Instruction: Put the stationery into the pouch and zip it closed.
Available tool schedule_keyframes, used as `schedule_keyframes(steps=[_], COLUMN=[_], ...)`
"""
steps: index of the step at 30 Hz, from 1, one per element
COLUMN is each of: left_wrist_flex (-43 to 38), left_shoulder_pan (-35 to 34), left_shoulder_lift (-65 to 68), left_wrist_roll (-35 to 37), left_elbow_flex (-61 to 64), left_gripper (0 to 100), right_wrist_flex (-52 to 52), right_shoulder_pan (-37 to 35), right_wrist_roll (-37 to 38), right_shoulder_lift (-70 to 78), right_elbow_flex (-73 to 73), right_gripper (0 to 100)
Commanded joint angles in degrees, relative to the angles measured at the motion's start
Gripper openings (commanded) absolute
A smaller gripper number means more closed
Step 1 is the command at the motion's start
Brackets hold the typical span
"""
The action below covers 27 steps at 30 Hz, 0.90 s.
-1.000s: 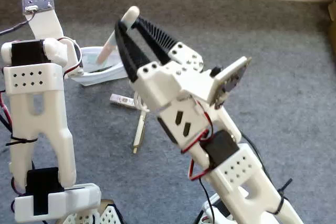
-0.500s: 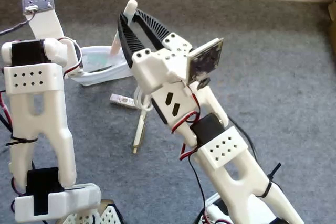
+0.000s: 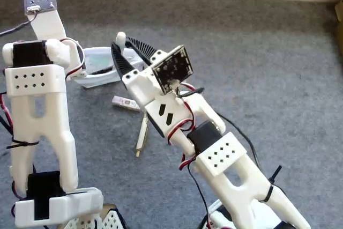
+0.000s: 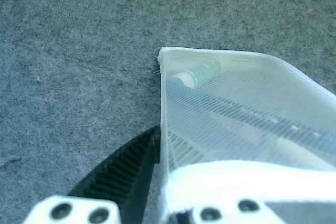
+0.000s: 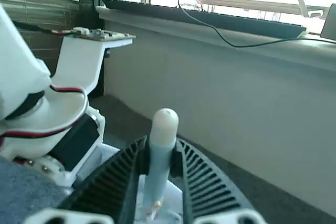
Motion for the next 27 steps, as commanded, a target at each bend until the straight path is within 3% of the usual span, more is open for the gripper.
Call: schedule_keyframes(steps=[1, 11, 17, 27], left_wrist_flex=[-0.44, -0.44, -0.44, -0.44], left_shoulder_pan=[0.04, 0.04, 0.04, 0.04], left_shoulder_lift=[-0.22, -0.13, -0.13, 0.04], left_wrist_roll=[0.09, 0.09, 0.09, 0.09], left_elbow_flex=[0.48, 0.48, 0.48, 0.48], left_gripper=[1, 1, 1, 1], right_wrist_flex=[6.73, 10.86, 10.95, 10.95], right_shoulder_pan=[-0.48, -0.48, -0.40, -0.13], right_wrist_roll=[0.88, 1.32, 1.23, 1.23], right_shoulder_lift=[-0.04, 0.04, -0.04, -0.66], right_elbow_flex=[-1.36, -3.82, -3.56, -3.56], right_gripper=[0.5, 2.0, 21.4, 17.3])
